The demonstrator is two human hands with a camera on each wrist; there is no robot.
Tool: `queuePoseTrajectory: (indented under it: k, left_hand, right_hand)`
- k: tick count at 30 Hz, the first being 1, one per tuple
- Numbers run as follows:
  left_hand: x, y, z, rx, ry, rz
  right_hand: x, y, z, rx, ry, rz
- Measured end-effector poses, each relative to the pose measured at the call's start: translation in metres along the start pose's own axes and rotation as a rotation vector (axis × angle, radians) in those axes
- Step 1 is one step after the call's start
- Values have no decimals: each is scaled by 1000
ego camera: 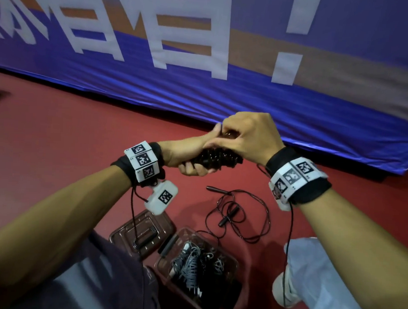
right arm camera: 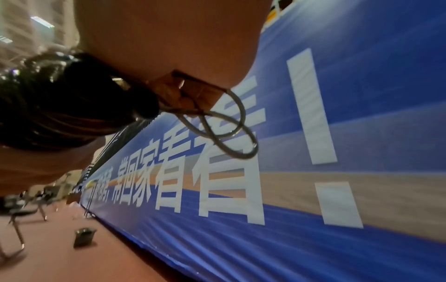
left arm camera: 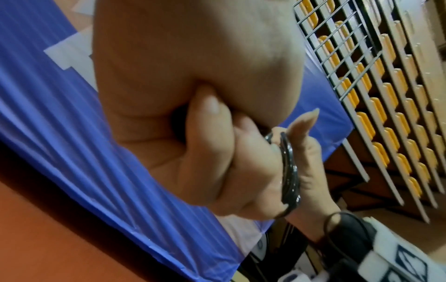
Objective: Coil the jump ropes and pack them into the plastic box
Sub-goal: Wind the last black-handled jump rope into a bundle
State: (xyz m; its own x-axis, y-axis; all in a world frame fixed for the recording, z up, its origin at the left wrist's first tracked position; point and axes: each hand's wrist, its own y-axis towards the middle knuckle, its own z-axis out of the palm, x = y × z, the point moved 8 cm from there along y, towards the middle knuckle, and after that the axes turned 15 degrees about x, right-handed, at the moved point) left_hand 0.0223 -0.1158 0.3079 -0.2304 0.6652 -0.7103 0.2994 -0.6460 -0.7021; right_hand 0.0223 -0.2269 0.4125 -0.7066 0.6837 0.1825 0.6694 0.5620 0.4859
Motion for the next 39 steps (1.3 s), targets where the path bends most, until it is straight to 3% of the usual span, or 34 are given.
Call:
queuePoseTrajectory:
  k: [3, 6, 9, 12, 14, 18, 22, 27, 31, 36, 39]
  left_hand:
    - [-15, -7, 5, -61, 8, 85]
    - [-18, -15, 10, -84, 117, 72]
    - [-22, -24, 12, -127, 217, 40]
    - [-30, -33, 10, -155, 261, 17]
    - [-34, -36, 11, -143, 288, -13]
    - [-41, -38, 21, -98, 313, 4]
    - [-50, -42, 22, -86, 314, 114]
    - [-55, -44, 19, -102, 245, 198]
    - [-54, -45, 9, -116, 76, 270]
    - [-62, -53, -19, -294, -145, 509]
    - [-58, -64, -40, -453, -239, 557]
  right_hand:
    - [-24, 1, 6, 106, 246, 170]
    - [-26, 2, 18, 231, 435, 203]
    - [-21, 0, 18, 298, 312, 194]
    - [-18, 2, 1, 194, 12, 137]
    - [-19, 2, -8, 106, -71, 102]
    - [-25, 0, -20, -26, -2, 72]
    - [-48, 1, -19, -34, 67, 211]
    - [-55, 3, 0, 39, 151, 180]
    - [-60, 0, 9, 36, 432, 260]
    - [-49, 8, 34, -23, 725, 326]
    - [-39, 13, 40, 57, 603, 336]
